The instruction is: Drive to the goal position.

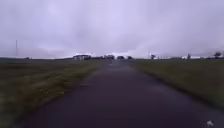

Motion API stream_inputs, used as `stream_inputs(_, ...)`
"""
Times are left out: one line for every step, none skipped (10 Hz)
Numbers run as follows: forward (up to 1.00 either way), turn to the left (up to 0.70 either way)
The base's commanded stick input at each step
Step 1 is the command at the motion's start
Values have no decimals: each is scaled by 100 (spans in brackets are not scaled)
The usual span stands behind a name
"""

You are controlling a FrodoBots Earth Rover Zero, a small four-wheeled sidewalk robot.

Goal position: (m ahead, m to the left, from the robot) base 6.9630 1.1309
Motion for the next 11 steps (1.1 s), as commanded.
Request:
stream_inputs(100,0)
stream_inputs(100,0)
stream_inputs(100,0)
stream_inputs(100,0)
stream_inputs(100,0)
stream_inputs(100,0)
stream_inputs(100,0)
stream_inputs(100,0)
stream_inputs(100,0)
stream_inputs(100,0)
stream_inputs(100,0)
